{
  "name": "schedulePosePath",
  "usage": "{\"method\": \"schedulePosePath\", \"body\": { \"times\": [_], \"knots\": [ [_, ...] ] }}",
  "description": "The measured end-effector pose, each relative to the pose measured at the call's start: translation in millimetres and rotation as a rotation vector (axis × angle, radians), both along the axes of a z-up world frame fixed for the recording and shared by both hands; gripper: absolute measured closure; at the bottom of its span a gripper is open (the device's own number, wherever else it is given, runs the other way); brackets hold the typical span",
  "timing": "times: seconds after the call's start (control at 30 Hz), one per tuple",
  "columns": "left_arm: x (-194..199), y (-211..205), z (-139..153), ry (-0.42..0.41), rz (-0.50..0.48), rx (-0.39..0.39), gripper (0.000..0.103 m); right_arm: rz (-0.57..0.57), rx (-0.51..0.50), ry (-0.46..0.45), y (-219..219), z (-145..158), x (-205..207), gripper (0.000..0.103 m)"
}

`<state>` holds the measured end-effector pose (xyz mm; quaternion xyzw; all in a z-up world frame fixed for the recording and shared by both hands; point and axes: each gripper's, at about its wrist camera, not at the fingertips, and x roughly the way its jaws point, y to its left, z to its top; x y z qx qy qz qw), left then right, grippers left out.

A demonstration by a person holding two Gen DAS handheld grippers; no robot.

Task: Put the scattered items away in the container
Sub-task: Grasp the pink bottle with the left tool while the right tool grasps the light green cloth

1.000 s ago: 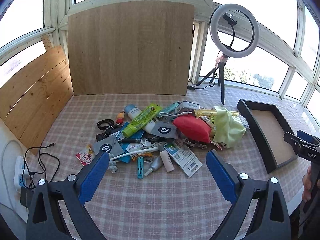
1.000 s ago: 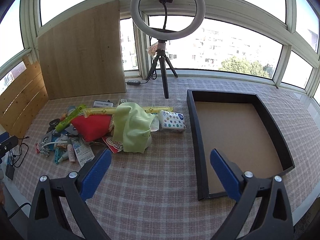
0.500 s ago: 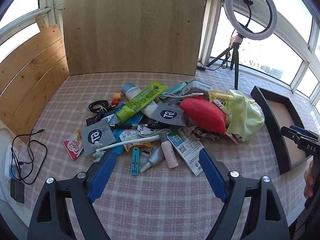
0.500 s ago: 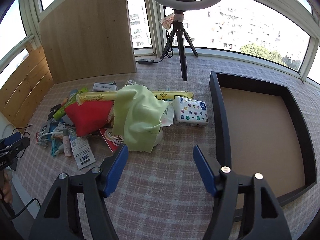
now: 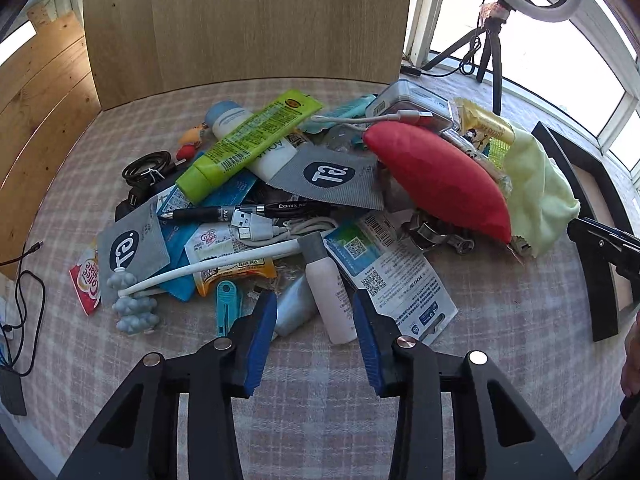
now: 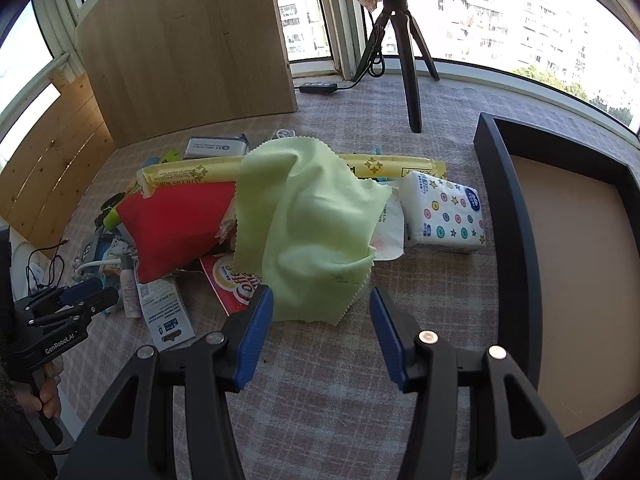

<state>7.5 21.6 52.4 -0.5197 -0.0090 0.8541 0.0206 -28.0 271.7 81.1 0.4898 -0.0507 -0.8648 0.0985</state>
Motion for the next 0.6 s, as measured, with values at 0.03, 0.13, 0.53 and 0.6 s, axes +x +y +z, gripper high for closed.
{"method": "schedulePosePath", "body": {
  "times": [0.03, 0.13, 0.53, 0.6],
  "knots": [
    [-1, 0, -2, -0.005, 0.0, 0.002, 0.067, 0.0, -0.001, -0.002, -1, -1, -3, 0.053],
    [-3, 0, -7, -0.02, -0.002, 0.007, 0.068, 0.003, 0.006, -0.015, -6, -7, -11, 0.054],
    [-3, -1, -14, -0.028, -0.014, 0.047, 0.084, 0.001, -0.06, -0.012, -1, -6, -11, 0.1],
    [0, -3, -11, -0.013, -0.007, 0.053, 0.085, -0.008, -0.076, 0.01, 2, -1, -7, 0.1]
  ]
}}
